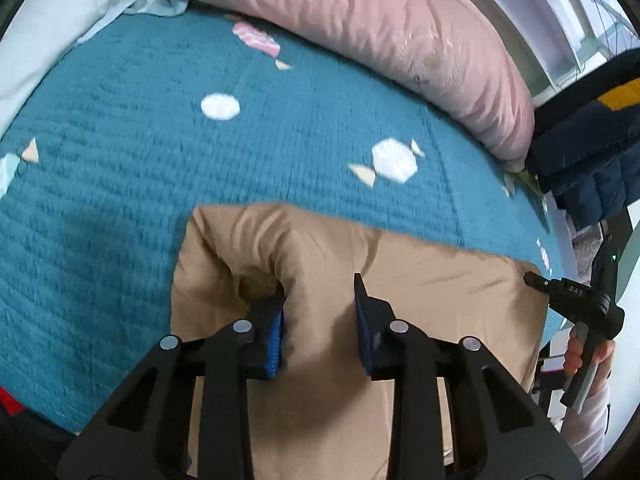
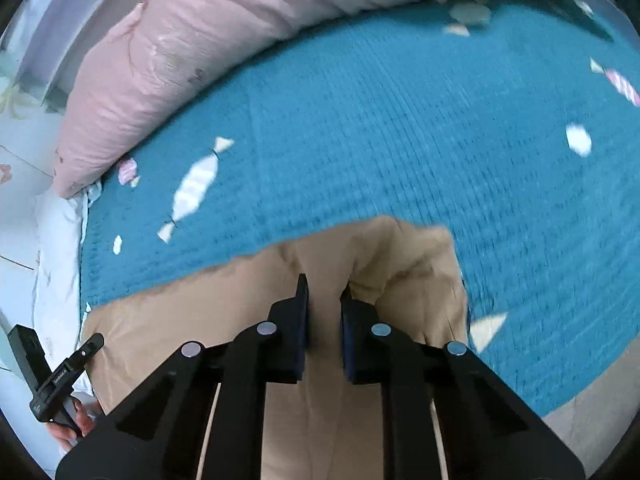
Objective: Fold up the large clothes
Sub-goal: 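Grasp the folded shirt edge with both grippers and fold it again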
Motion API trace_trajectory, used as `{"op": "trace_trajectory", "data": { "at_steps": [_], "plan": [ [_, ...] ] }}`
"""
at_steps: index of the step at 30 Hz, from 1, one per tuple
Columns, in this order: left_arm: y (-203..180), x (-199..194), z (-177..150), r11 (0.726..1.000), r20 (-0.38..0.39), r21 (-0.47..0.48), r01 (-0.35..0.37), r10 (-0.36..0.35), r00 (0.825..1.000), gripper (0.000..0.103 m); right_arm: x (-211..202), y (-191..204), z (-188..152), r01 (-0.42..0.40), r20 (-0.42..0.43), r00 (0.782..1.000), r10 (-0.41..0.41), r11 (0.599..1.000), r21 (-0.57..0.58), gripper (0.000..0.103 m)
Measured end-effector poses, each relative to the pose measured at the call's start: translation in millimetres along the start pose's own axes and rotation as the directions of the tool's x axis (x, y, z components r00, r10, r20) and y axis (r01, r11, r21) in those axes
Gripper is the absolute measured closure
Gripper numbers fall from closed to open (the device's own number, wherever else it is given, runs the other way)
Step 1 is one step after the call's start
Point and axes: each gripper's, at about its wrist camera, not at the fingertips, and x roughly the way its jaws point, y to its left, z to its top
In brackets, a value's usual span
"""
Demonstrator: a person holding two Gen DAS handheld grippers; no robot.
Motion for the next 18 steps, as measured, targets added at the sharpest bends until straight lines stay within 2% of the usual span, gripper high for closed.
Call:
{"op": "trace_trajectory", "data": {
  "at_steps": [4, 8, 10, 12, 13, 14, 15, 16, 17, 18],
  "plan": [
    [15.8, 25.3, 5.7, 0.999, -0.028, -0.037, -0.002, 0.001, 1.000, 0.074, 16.2, -1.7, 8.7, 0.025, -0.002, 1.000, -0.025, 1.000, -0.003, 0.090],
    [38.5, 45.9, -4.1, 0.988, -0.030, -0.148, 0.046, -0.051, 0.998, 0.067, 49.9, -2.5, -3.3, 0.089, 0.008, 0.996, -0.089, 0.994, -0.066, 0.084],
    [35.3, 37.9, -4.0, 0.987, -0.038, -0.156, 0.032, -0.038, 0.999, 0.063, 44.2, -2.2, -8.8, 0.101, 0.034, 0.995, -0.099, 0.992, -0.072, 0.079],
    [28.1, 25.2, -2.4, 0.993, -0.073, -0.120, -0.001, -0.008, 0.997, 0.051, 27.7, -5.9, -12.5, 0.088, 0.037, 0.996, -0.087, 0.995, -0.037, 0.070],
    [26.2, 18.4, -2.0, 0.994, -0.075, -0.105, -0.010, 0.002, 0.997, 0.050, 19.9, -7.9, -13.6, 0.079, 0.037, 0.996, -0.078, 0.997, -0.022, 0.067],
    [22.9, 6.9, -2.1, 0.996, -0.066, -0.081, -0.024, 0.019, 0.998, 0.049, 10.4, -9.1, -15.1, 0.064, 0.043, 0.997, -0.064, 0.998, -0.011, 0.060],
    [20.2, -0.5, -2.7, 0.997, -0.059, -0.063, -0.042, 0.039, 0.998, 0.048, -5.4, -11.4, -18.3, 0.049, 0.071, 0.996, -0.049, 0.999, -0.001, 0.046],
    [15.8, -12.9, -5.6, 0.994, -0.047, -0.032, -0.100, 0.098, 0.994, 0.047, -22.5, -11.9, -23.3, 0.054, 0.116, 0.992, -0.054, 0.999, 0.006, 0.036],
    [10.5, -22.9, -10.4, 0.989, -0.037, -0.003, -0.147, 0.147, 0.988, 0.047, -41.6, -10.9, -32.1, 0.058, 0.169, 0.984, -0.058, 0.998, 0.005, 0.020],
    [2.0, -33.5, -19.4, 0.986, -0.034, 0.033, -0.163, 0.164, 0.986, 0.047, -58.3, -8.6, -42.4, 0.048, 0.212, 0.976, -0.046, 0.999, -0.004, 0.015]
  ]
}}
